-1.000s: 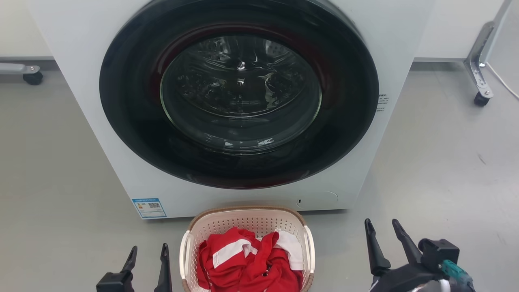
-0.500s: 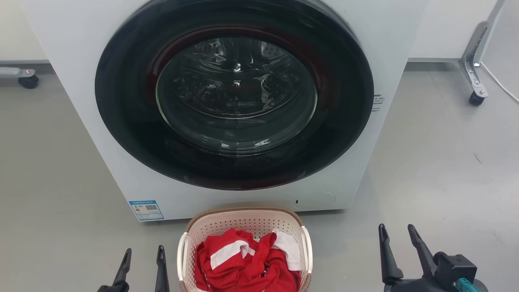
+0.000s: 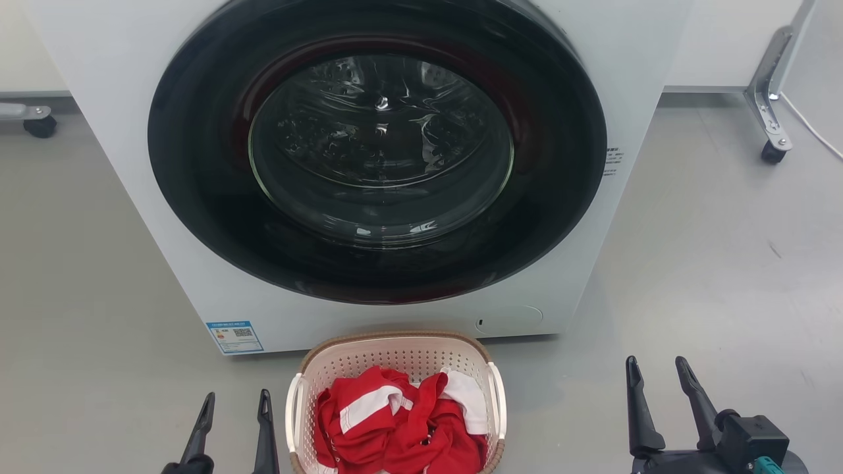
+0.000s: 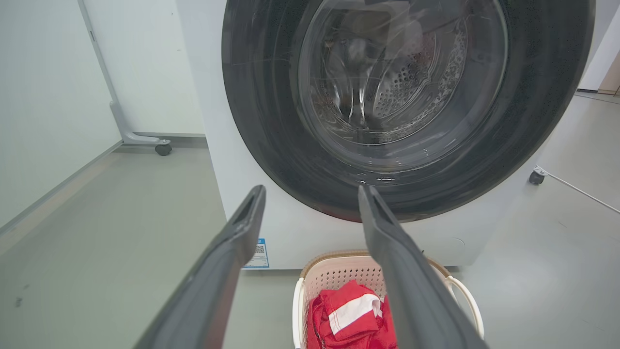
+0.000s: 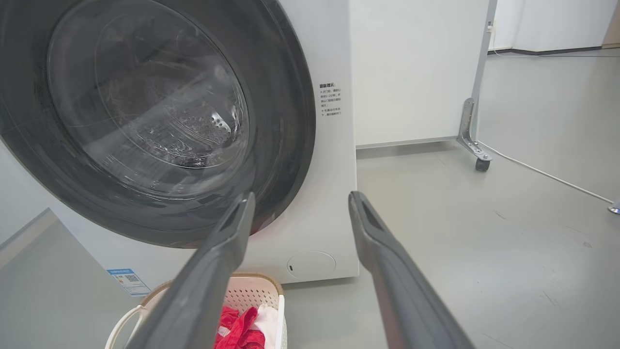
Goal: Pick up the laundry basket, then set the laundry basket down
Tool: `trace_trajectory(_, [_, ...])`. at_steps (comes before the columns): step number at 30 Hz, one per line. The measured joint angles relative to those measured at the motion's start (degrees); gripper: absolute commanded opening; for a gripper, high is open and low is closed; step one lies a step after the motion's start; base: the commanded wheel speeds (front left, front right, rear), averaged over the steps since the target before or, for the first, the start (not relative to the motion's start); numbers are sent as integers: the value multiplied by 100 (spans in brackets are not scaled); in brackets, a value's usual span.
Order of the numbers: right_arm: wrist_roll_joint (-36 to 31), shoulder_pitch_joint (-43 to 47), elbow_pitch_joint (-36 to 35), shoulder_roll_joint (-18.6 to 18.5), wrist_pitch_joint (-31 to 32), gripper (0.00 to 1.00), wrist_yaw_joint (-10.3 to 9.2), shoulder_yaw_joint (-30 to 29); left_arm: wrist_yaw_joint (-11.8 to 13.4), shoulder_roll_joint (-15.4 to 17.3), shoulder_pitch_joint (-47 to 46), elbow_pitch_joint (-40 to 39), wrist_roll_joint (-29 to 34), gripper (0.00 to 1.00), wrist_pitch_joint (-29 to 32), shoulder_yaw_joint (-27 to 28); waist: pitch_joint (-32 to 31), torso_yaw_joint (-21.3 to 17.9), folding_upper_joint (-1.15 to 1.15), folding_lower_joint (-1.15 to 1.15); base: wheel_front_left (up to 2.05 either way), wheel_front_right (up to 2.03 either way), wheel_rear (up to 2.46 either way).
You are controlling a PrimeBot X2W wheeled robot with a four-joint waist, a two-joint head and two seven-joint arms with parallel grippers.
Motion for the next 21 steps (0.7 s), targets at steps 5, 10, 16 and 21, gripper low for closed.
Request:
trace_trajectory(5, [-91, -1, -84, 45, 0, 100, 0, -80, 0, -12, 15, -96, 113, 100, 0, -31, 36, 5, 0, 0, 0, 0, 0])
trace_trajectory(10, [-138, 1, -143, 82, 0, 100, 0, -112, 0, -15, 15, -159, 285, 100, 0, -31, 61, 7, 0, 0, 0, 0, 0])
trace_trajectory(16, [-189, 2, -197, 94, 0, 100, 0, -167, 0, -26, 15, -180, 347, 100, 0, -23, 88, 7, 0, 0, 0, 0, 0])
trace_trajectory(21, [-249, 3, -215, 108, 0, 100, 0, -201, 0, -54, 15, -188, 410, 100, 0, 7, 103, 11, 0, 0, 0, 0, 0])
